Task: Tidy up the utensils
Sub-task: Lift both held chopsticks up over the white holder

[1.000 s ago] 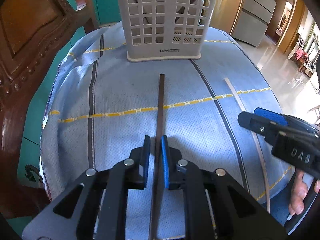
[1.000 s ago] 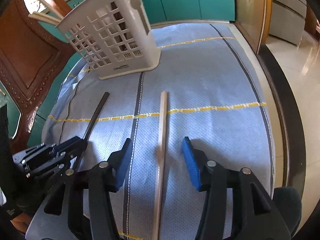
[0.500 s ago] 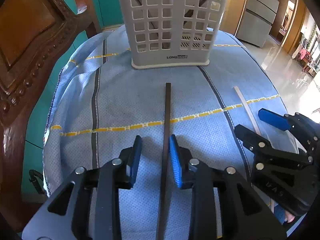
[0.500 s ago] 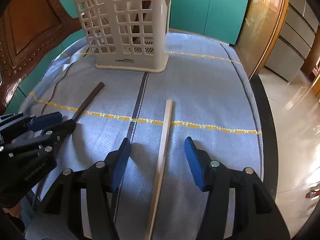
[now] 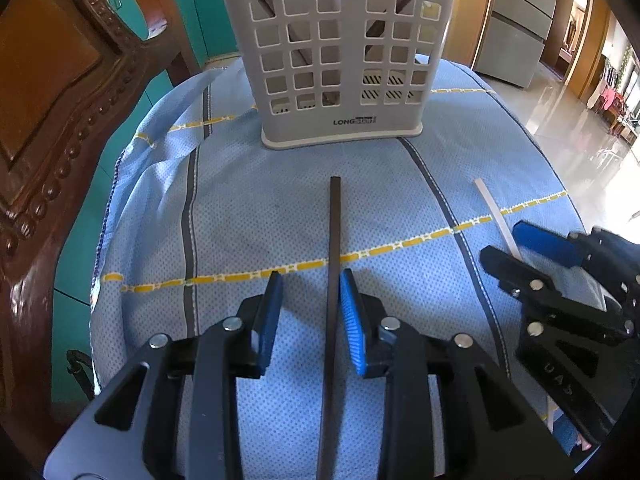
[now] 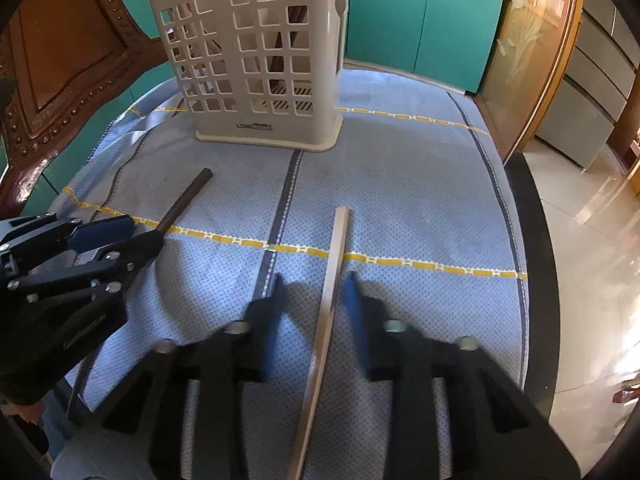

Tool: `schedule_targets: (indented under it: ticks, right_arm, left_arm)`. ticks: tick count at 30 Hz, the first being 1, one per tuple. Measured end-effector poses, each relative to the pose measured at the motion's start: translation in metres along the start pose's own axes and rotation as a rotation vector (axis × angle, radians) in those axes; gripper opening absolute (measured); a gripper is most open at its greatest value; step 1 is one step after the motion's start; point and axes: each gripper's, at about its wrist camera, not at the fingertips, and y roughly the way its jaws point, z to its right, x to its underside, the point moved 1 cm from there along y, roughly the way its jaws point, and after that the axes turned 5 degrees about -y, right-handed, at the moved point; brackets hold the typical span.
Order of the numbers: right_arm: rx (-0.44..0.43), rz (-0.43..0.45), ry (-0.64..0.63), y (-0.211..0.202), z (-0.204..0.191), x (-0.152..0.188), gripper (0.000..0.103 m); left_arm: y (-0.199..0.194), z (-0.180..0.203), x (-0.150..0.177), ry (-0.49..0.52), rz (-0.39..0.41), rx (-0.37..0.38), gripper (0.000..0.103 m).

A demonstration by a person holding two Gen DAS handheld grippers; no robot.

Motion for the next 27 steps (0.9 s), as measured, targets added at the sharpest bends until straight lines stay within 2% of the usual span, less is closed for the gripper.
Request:
schedule_targets:
  ticks: [1,3,4,6,9,11,19,27]
  right_arm:
    - [-0.006,-0.001,0.006,0.0,0.001,0.0,0.009]
    - [-0.025,0.0,0.02,0.0,0.002,-0.001,0.008]
    - [-0.038,0.001,0.029,0.0,0.004,-0.001,0.008]
    - [-0.064,0.006,0.04,-0.003,0.007,-0.002,0.008]
    - [-0.062,0.077,0.049,-0.026,0.014,-0.004,0.008]
    - [-0.063,0.13,0.051,-0.046,0.02,-0.008,0.008]
    - [-0.096,0.337,0.031,-0.137,0.034,-0.02,0.008]
    - [-0.118,0.438,0.027,-0.186,0.043,-0.032,0.007]
  left_arm:
    - [0.001,-0.001,-0.002,-0.002,-0.006,0.012,0.025]
    - [0.002,0.002,-0.004,0.007,-0.013,0.03,0.009]
    - [0.002,0.006,-0.003,0.023,-0.007,0.02,0.007]
    - [0.0,0.011,-0.001,0.045,0.002,-0.006,0.007]
    - [-0.009,0.007,0.0,0.011,0.012,0.037,0.007]
    - [-0.02,0.004,-0.001,0.001,0.04,0.034,0.007]
    - [-0.109,-0.004,-0.012,0.001,0.224,0.09,0.007]
    - [-0.17,-0.018,-0.034,-0.028,0.339,0.143,0.007]
